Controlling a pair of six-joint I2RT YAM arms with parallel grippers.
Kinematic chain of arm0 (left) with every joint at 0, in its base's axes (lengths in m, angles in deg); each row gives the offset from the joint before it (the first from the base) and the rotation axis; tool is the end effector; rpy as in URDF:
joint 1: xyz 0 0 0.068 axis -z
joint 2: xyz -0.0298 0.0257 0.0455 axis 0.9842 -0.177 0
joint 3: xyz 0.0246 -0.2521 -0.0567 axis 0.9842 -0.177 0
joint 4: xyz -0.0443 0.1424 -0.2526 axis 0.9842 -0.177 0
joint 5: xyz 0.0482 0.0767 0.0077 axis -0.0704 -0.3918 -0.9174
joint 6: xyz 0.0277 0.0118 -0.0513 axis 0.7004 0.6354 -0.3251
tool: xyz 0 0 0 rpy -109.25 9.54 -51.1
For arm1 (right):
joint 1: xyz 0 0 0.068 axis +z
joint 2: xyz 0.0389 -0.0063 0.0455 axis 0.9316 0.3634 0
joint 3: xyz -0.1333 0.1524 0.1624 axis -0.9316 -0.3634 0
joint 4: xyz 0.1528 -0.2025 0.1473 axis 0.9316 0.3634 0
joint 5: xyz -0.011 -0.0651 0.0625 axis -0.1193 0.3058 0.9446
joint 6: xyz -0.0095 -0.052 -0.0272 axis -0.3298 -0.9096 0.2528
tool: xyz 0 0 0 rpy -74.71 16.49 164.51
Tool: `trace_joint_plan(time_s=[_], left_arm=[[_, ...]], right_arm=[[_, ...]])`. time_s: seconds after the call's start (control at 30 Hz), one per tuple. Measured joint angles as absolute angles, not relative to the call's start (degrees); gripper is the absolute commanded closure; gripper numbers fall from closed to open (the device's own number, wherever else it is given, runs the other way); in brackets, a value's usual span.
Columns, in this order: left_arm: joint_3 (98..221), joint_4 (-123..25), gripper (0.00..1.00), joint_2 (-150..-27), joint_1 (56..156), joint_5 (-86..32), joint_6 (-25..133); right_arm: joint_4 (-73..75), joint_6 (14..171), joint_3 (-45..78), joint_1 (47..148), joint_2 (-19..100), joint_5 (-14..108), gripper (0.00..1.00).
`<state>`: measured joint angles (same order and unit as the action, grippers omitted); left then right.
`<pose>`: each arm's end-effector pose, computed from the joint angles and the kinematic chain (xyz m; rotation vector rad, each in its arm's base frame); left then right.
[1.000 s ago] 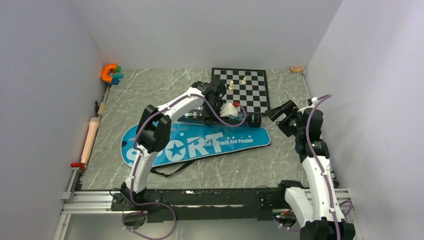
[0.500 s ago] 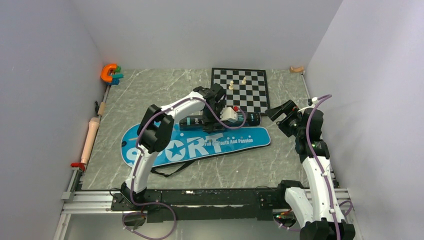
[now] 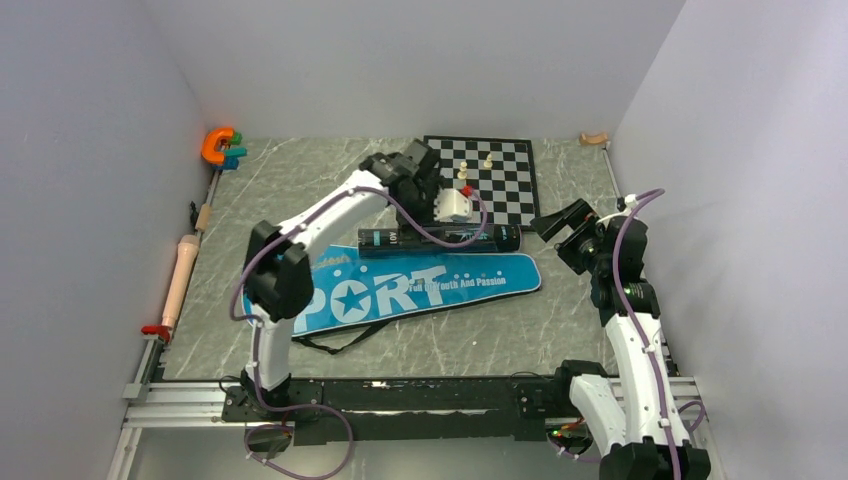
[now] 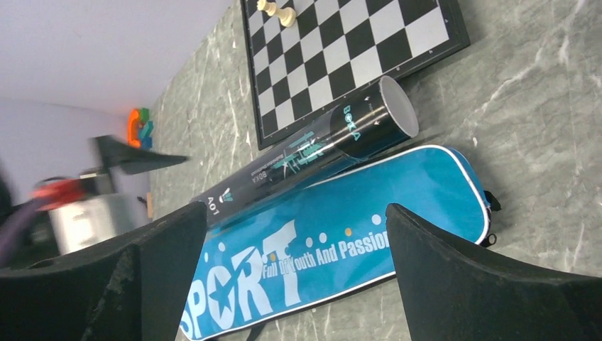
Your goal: Pack up the badminton gear
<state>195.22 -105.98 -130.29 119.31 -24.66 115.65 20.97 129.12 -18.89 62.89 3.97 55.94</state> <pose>0.3572 -0.3049 0.2435 1.9207 1.8646 -0.1922 0.2288 -0.0109 0.2812 0.6854 1.9361 0.7028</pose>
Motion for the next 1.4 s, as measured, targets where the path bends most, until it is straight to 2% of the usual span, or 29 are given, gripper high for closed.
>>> trace_joint_plan(time_s=[0.13,0.3,0.53,0.67,0.83,1.1,1.4], left_arm=[[201.5,-111.3,0.01,-124.5,116.6,-24.0,114.1],[204.1,-112.2,0.01,-116.3,104.9,-19.2,108.9],[185.4,-102.9,0.01,-95.1,75.9,-8.4,95.5],[171.4,-96.1,0.01,-87.1,66.7,-2.9,87.4],[157.2,-87.8,0.01,-84.9,56.9,1.6,78.1],[143.4,-73.2,0.01,-85.1,56.0,-2.2,71.9],[123.7,-50.5,0.01,-85.1,56.8,-9.9,66.3]], right_arm=[[21.4,128.9,-17.8,62.9,5.8,54.9,0.0],[21.8,129.0,-16.9,62.9,6.7,50.2,0.0],[15.9,128.3,-20.5,62.9,1.2,36.6,0.0],[8.7,125.8,-23.5,63.2,0.5,31.3,0.0],[-1.1,118.8,-25.7,65.4,5.0,27.6,0.0],[-15.6,108.4,-27.2,71.0,18.9,21.6,0.0],[-32.9,104.0,-40.3,71.1,27.9,14.4,0.0]])
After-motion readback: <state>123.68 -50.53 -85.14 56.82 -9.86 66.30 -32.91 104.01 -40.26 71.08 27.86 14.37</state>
